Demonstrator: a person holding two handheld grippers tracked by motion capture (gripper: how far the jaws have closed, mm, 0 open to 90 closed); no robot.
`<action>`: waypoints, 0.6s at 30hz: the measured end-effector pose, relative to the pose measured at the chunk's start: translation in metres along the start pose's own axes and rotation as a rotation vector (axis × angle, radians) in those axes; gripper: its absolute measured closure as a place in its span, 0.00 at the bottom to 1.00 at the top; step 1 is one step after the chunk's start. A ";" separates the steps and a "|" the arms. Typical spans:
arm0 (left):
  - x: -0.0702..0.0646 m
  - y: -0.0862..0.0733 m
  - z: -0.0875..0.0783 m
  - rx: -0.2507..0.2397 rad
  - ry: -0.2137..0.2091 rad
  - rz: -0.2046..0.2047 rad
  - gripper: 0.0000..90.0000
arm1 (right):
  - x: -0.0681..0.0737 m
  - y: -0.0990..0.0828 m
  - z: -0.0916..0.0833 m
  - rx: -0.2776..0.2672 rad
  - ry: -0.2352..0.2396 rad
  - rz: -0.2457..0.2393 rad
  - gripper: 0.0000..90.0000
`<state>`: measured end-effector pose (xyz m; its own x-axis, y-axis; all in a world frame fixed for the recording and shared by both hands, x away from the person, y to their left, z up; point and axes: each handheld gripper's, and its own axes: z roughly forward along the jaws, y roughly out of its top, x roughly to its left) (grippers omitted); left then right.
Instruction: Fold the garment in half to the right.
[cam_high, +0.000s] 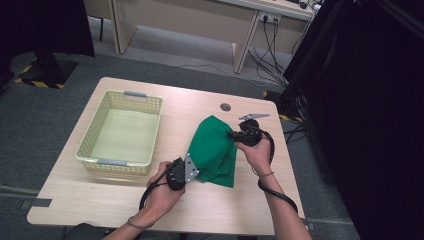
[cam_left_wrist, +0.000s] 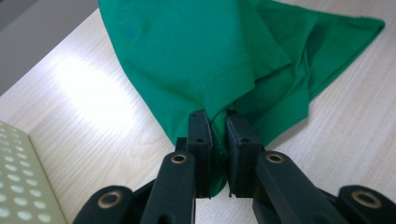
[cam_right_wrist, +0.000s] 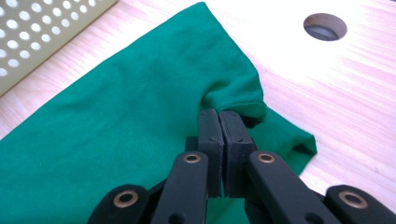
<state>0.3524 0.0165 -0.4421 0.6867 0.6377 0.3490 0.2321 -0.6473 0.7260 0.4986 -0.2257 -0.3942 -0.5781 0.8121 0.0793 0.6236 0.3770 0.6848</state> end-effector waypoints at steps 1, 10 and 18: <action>-0.002 0.001 0.003 0.010 -0.010 0.009 0.90 | -0.001 -0.001 -0.001 0.002 -0.004 0.002 0.98; -0.010 0.006 0.016 0.056 -0.026 0.076 0.89 | -0.009 -0.003 -0.003 0.026 -0.029 0.031 0.98; -0.014 0.007 0.025 0.087 -0.054 0.092 0.81 | -0.017 -0.007 0.007 0.061 -0.058 0.052 0.97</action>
<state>0.3619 -0.0073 -0.4563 0.7435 0.5518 0.3777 0.2237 -0.7376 0.6372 0.5083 -0.2391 -0.4054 -0.5135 0.8552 0.0706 0.6839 0.3582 0.6355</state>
